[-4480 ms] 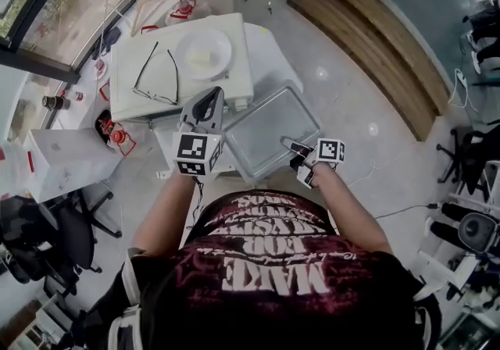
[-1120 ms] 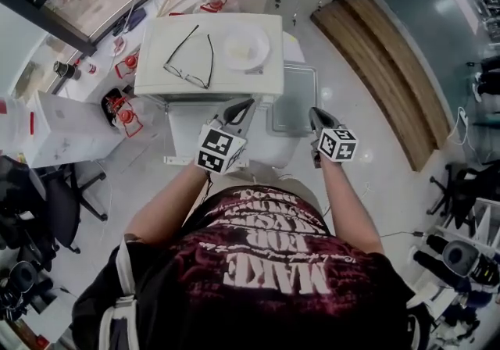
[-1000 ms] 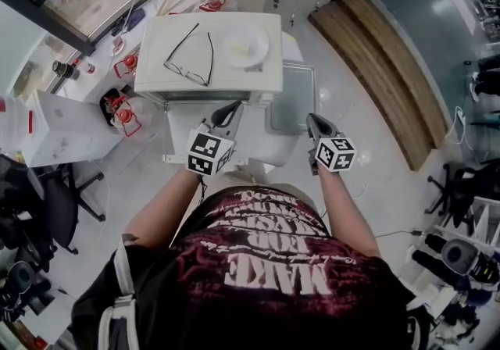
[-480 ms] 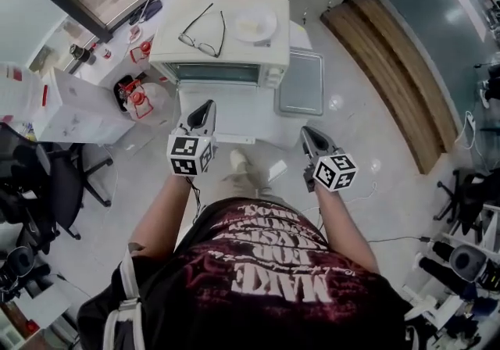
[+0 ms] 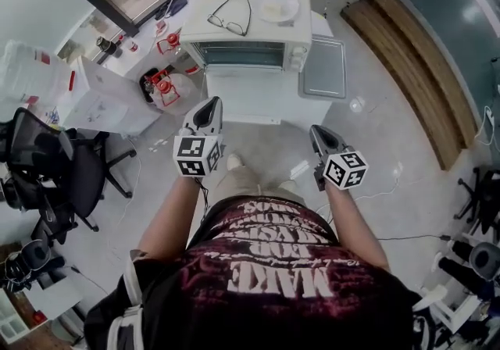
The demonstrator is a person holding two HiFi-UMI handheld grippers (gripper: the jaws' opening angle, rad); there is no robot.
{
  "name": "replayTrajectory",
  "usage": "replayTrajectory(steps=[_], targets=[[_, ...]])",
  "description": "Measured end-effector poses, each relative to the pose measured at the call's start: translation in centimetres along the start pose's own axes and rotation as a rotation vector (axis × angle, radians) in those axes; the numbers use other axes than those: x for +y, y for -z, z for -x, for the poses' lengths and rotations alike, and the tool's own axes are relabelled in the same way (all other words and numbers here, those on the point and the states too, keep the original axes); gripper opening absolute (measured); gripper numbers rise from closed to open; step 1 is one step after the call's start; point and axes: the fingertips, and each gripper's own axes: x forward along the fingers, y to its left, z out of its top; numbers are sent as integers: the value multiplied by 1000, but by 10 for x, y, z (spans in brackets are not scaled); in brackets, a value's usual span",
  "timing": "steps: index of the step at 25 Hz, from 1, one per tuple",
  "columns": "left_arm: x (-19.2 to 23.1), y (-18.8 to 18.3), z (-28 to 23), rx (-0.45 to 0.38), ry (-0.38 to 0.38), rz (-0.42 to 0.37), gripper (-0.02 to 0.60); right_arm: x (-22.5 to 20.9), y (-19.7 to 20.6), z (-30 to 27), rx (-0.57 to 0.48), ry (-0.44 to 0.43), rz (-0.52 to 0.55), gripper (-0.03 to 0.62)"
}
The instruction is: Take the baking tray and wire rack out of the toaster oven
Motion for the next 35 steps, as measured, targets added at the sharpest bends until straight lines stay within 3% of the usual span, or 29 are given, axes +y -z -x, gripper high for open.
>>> replayTrajectory(steps=[4,11,20,27,35], targets=[[24,2,8,-1,5,-21,6,20,-11,-14,-10,15,43,3],[87,-5,13,0,67,-60,6,71,-16,-73,-14,40,23,3],[163,-17,7,-50,114,-21,6,129,-20,-137,2,62,41,3],[178,-13,-2,-58,173,-17,6,145,-16,-153,4,95,-2,3],[191,-20,-31,-47,145,-26,6,132,-17,-172,-25,47,-100,3]])
